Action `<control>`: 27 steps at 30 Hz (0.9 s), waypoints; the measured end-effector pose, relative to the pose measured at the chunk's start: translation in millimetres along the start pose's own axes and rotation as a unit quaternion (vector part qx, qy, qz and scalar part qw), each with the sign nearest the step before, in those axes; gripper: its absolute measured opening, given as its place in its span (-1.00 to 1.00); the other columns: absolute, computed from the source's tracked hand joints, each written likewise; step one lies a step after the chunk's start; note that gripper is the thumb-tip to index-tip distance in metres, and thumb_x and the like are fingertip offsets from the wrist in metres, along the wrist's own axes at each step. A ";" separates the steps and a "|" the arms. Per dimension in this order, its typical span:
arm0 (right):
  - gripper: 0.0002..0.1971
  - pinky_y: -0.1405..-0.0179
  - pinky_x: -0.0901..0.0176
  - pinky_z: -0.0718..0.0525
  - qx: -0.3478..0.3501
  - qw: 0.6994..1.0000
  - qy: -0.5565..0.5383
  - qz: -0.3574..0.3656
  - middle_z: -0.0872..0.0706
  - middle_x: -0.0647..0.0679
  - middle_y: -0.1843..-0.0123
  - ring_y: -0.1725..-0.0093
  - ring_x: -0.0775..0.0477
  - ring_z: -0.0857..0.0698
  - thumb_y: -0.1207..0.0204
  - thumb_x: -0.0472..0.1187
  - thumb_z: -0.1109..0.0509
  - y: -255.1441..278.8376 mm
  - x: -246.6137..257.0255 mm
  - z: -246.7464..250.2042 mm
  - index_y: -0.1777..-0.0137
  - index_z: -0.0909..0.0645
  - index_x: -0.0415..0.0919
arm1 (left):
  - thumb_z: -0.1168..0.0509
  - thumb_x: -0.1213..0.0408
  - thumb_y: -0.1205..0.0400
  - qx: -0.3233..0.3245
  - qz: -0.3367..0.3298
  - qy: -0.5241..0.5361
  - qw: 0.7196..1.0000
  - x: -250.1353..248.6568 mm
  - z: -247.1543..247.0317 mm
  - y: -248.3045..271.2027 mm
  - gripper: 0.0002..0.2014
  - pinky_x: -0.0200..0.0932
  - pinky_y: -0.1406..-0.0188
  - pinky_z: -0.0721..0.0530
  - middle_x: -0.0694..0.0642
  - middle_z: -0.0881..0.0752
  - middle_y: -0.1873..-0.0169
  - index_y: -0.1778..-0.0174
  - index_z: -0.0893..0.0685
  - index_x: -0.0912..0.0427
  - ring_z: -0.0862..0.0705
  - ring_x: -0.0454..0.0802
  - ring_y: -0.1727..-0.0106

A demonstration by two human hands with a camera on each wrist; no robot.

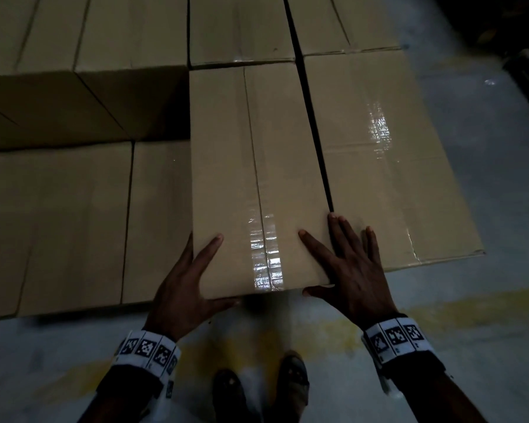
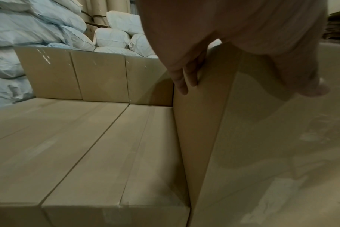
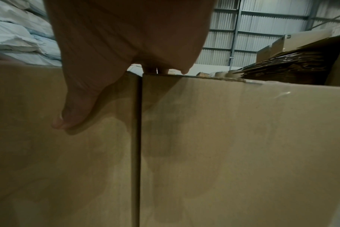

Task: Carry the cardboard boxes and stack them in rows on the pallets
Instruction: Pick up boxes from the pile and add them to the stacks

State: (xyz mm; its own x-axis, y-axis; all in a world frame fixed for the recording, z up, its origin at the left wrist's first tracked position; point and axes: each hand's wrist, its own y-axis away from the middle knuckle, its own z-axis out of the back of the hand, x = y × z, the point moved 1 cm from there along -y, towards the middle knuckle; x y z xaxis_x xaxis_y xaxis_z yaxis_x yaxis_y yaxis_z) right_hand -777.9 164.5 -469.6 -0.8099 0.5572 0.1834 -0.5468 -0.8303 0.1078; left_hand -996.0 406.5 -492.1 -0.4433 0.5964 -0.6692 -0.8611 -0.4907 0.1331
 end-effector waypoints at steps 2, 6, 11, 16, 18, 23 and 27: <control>0.21 -0.75 -0.45 0.13 -0.001 1.000 0.000 0.003 0.03 -0.24 -0.85 -0.83 -0.24 0.06 -0.26 0.39 -0.62 -4.4 -1.5 0.6 -0.82 0.04 0.26 | -0.66 -0.33 -0.19 -0.001 -0.003 -0.005 1.000 0.8 1.1 -3.8 0.22 0.08 -0.61 -0.46 0.01 -0.17 -0.78 -0.73 -0.11 -0.47 -0.33 0.04 -0.72; 0.23 -0.75 -0.45 0.10 0.001 1.000 0.006 0.008 0.05 -0.24 -0.85 -0.83 -0.23 0.09 -0.25 0.39 -0.62 -7.7 -2.8 0.9 -0.82 0.04 0.26 | -0.68 -0.29 -0.18 -0.005 -0.008 -0.004 1.000 3.2 3.1 -6.4 0.23 0.14 -0.62 -0.48 -0.01 -0.16 -0.78 -0.73 -0.12 -0.47 -0.33 0.04 -0.72; 0.24 -0.75 -0.44 0.08 -0.011 1.000 0.005 0.008 0.07 -0.23 -0.85 -0.83 -0.24 0.09 -0.23 0.41 -0.63 -8.0 -2.5 -2.5 -0.82 0.01 0.24 | -0.66 -0.34 -0.16 -0.004 -0.016 -0.006 1.000 3.9 4.4 -6.6 0.21 0.10 -0.61 -0.50 -0.05 -0.20 -0.77 -0.73 -0.16 -0.47 -0.38 0.00 -0.68; 0.16 -0.76 -0.39 0.01 -0.029 0.999 -0.013 0.022 0.03 -0.21 -0.86 -0.83 -0.22 0.03 -0.25 0.39 -0.64 -3.1 1.0 -8.4 -0.81 -0.11 0.24 | -0.68 -0.31 -0.19 -0.011 -0.049 -0.022 0.998 7.0 5.0 -5.2 0.18 -0.11 -0.60 -0.43 -0.08 -0.19 -0.78 -0.73 -0.23 -0.41 -0.39 -0.13 -0.64; 0.14 -0.77 -0.35 0.02 -0.030 0.999 -0.015 0.023 0.05 -0.19 -0.86 -0.84 -0.20 0.05 -0.28 0.39 -0.63 -1.4 3.2 -9.9 -0.80 -0.10 0.25 | -0.70 -0.28 -0.19 -0.009 -0.053 -0.021 0.998 9.2 5.7 -6.0 0.18 -0.08 -0.59 -0.47 -0.09 -0.17 -0.78 -0.72 -0.23 -0.42 -0.41 -0.10 -0.64; 0.08 -0.76 -0.32 0.00 -0.057 0.998 -0.009 0.019 -0.01 -0.20 -0.85 -0.83 -0.20 -0.01 -0.31 0.39 -0.61 -1.4 5.8 -13.1 -0.79 -0.17 0.24 | -0.71 -0.25 -0.21 -0.006 -0.053 -0.008 0.999 13.3 6.6 -5.8 0.15 0.01 -0.61 -0.50 -0.09 -0.16 -0.79 -0.71 -0.25 -0.45 -0.38 -0.08 -0.68; -0.01 -0.74 -0.38 -0.08 -0.069 0.997 0.004 0.033 -0.08 -0.21 -0.84 -0.81 -0.23 -0.11 -0.37 0.41 -0.57 1.1 7.2 -16.9 -0.77 -0.26 0.20 | -0.71 -0.19 -0.21 -0.019 -0.066 0.006 0.998 11.6 4.6 -3.2 0.08 -0.07 -0.60 -0.50 -0.09 -0.17 -0.79 -0.68 -0.37 -0.39 -0.40 -0.12 -0.67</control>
State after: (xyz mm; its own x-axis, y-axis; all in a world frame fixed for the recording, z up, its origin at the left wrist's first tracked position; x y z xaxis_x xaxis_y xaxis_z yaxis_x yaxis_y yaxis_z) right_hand -788.0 167.8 -484.7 -0.8463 0.5022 0.1776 -0.5159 -0.8557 -0.0390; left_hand -999.5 417.9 -497.0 -0.3233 0.6494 -0.6883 -0.9016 -0.4323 0.0157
